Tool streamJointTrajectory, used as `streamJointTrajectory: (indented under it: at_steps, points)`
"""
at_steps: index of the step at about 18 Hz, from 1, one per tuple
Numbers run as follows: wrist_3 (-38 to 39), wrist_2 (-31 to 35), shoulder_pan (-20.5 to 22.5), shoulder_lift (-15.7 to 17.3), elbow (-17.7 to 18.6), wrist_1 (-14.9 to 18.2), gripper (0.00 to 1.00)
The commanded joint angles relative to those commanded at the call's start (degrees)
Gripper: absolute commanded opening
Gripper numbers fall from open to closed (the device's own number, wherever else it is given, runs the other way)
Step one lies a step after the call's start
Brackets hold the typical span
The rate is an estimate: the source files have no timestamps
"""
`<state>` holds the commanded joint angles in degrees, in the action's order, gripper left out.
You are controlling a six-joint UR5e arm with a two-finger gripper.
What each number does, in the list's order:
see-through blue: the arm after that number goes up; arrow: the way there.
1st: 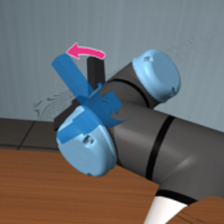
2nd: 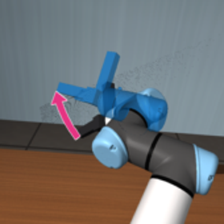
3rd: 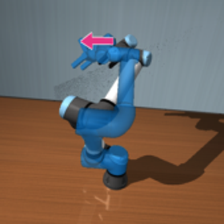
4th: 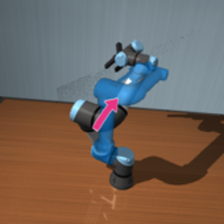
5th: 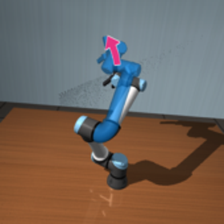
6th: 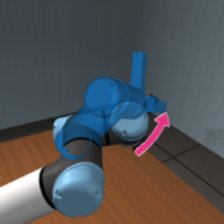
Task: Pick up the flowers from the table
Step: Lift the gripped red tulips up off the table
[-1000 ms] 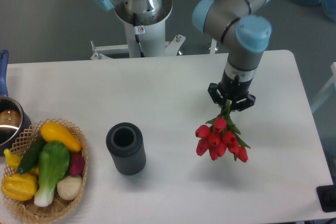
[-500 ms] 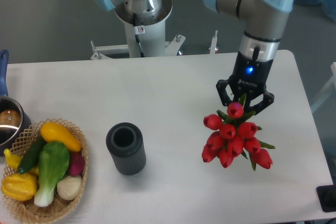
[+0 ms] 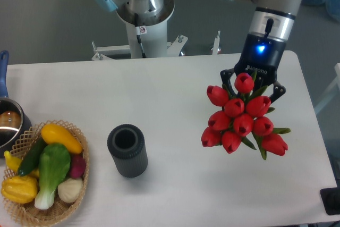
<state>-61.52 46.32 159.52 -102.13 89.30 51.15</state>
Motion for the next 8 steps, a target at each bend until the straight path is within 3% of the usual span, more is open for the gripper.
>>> streamJointTrajectory:
  at_steps: [8]
  points:
    - [0.0, -0.6, 0.4, 0.3, 0.2, -0.1, 0.13]
